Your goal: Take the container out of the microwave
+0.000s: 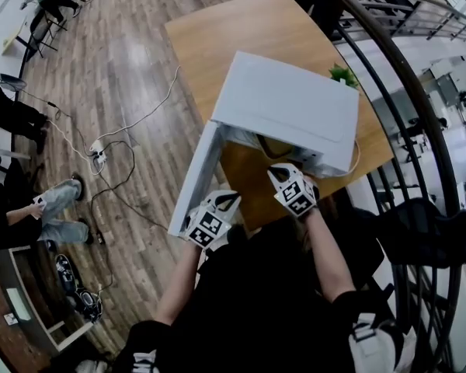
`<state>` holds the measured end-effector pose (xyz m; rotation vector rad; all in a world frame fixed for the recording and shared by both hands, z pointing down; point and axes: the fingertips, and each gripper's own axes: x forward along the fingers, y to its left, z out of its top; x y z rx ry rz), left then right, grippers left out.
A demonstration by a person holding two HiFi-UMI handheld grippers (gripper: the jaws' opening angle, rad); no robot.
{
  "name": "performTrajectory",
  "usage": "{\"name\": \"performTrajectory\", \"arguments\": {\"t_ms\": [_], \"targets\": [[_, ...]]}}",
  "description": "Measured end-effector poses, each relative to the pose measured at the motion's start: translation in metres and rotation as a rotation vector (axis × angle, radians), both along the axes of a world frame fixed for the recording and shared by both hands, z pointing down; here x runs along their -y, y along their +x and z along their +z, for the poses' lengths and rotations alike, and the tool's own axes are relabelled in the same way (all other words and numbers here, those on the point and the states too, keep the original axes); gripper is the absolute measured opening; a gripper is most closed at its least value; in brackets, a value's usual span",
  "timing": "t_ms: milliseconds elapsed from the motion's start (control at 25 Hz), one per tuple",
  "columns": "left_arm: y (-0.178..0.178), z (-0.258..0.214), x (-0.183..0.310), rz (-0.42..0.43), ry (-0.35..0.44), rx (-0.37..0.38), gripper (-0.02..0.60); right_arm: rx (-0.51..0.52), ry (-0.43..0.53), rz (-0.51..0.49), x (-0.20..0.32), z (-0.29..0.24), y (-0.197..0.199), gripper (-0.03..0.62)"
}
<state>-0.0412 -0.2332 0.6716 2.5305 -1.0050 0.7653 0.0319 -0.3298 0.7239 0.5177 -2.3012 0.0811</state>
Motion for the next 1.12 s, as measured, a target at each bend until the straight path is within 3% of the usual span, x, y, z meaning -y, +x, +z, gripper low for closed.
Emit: {"name": "performTrajectory", "arguments": {"t_ms": [400,1120], "targets": [[-0.004,0.005,0.003,-0.040,-0.041,0.006,0.002,-0.015,-0.015,-0.002,0.034,0.011,-0.009,0.037],[-0.013,0.009,0.002,-0.065,-0.059,0.016,0.002,-0.121,-0.041,-0.043,0.044,0.041,-0.017,0.071]]}}
